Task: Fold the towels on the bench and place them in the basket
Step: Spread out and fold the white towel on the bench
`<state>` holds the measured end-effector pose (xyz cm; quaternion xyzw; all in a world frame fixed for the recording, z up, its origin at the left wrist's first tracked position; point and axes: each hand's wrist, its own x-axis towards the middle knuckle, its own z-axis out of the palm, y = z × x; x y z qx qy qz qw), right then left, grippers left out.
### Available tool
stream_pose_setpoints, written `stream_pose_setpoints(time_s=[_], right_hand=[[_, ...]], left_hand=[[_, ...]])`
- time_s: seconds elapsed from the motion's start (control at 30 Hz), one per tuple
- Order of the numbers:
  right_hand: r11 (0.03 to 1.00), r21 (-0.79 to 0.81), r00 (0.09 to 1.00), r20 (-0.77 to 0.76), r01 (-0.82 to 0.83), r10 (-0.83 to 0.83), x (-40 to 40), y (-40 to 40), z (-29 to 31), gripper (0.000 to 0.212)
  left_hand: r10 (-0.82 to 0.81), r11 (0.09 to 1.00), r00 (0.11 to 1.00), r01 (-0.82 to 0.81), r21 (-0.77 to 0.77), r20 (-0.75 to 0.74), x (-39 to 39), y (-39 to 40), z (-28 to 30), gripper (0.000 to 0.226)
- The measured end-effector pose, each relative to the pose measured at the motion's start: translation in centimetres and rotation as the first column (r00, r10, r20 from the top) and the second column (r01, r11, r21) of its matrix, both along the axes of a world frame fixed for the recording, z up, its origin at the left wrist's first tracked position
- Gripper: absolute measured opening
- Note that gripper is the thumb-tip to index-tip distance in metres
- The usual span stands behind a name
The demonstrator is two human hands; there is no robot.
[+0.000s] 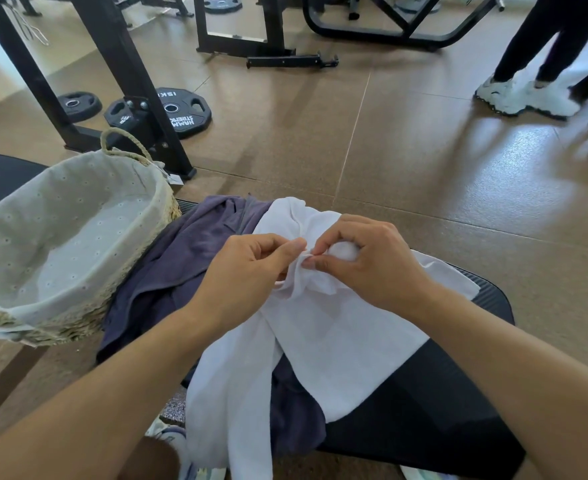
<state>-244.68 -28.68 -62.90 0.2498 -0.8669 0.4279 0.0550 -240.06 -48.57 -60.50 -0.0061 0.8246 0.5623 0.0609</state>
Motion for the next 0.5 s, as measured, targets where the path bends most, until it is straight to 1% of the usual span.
stream_pose_setpoints(time_s=[0.07, 0.2, 0.4, 0.47, 0.5], right_hand=[[1.0, 0.014, 1.0, -0.004, 0.004, -0.004, 0.04, -0.01, 0.1, 0.014], [1.0, 0.022, 1.0, 0.005, -0.005, 0.005, 0.24, -0.05, 0.21, 0.011], [1.0, 0.016, 1.0, 0.004, -0.006, 0.006, 0.36, -0.06, 0.5, 0.012], [1.0, 0.001, 0.999, 0.034, 0.004, -0.004, 0.37, -0.13, 0.75, 0.014], [1.0, -0.008, 0.997, 0.079, 0.022, -0.021, 0.21, -0.07, 1.03, 0.014]], left_hand=[[-0.002, 1.0, 1.0, 0.002, -0.021, -0.01, 0.19, 0.11, 0.1, 0.017], [-0.015, 1.0, 0.999, 0.015, -0.021, -0.03, 0.45, 0.23, 0.06, 0.012], [-0.001, 1.0, 0.998, 0.0, -0.008, -0.065, 0.39, 0.34, -0.03, 0.013], [0.056, 0.998, 0.993, -0.057, -0.011, -0.105, 0.26, 0.45, -0.09, 0.01], [0.112, 0.993, 0.985, -0.114, -0.009, -0.132, -0.02, 0.26, -0.11, 0.008]])
